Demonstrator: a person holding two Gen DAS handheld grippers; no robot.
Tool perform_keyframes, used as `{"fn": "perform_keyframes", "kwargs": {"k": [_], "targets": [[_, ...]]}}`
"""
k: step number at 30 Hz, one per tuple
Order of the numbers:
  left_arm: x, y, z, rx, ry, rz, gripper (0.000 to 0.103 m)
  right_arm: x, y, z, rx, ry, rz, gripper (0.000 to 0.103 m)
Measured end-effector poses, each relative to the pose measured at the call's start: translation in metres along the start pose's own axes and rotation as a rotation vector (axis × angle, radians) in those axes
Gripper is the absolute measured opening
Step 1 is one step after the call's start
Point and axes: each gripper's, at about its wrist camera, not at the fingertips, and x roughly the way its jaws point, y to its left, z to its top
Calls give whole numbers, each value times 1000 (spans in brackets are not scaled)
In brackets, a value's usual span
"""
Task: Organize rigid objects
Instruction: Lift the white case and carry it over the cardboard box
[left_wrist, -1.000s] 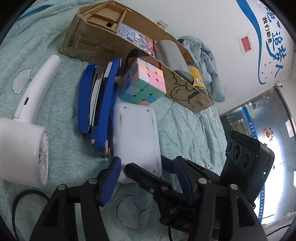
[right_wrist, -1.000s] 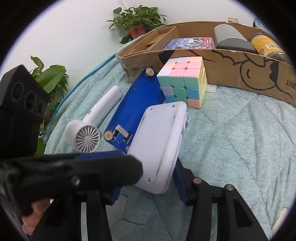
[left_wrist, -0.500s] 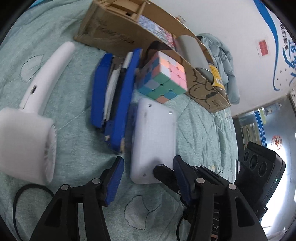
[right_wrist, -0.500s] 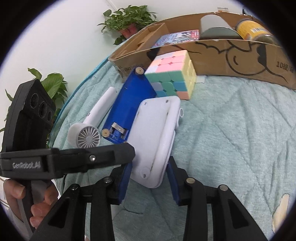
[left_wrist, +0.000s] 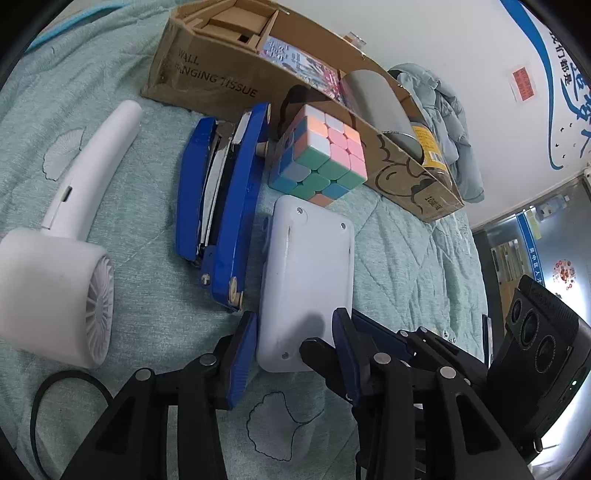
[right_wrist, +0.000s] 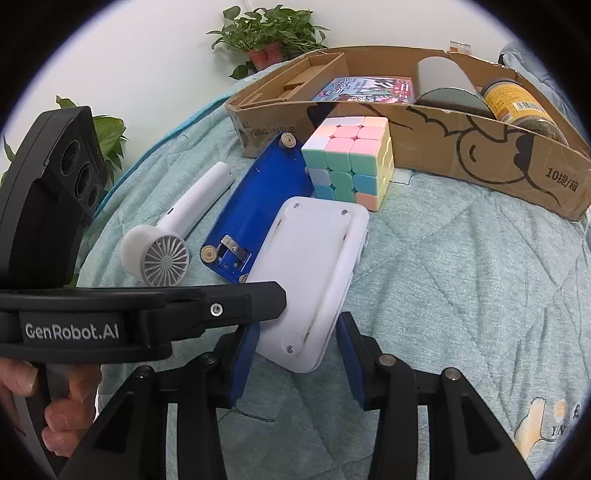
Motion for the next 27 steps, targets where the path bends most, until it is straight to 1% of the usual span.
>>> {"fn": "perform_keyframes", "kwargs": {"k": [8, 12, 15, 22, 27], "targets": [[-33, -20, 4, 67, -94, 31, 38, -25, 14, 7, -51, -105, -23, 43], [-52, -31, 15, 101, -151, 36, 38, -34, 18, 24, -75, -156, -25, 43], [-62, -34, 24, 126, -179, 37, 38, -38, 19, 36, -89, -189, -31, 43], [-80, -46, 61, 177, -244, 47, 38, -44, 22, 68, -130, -245, -41, 43], [-83, -46, 99, 191, -275, 47, 38, -39, 29, 99, -153, -262, -54, 43]]}}
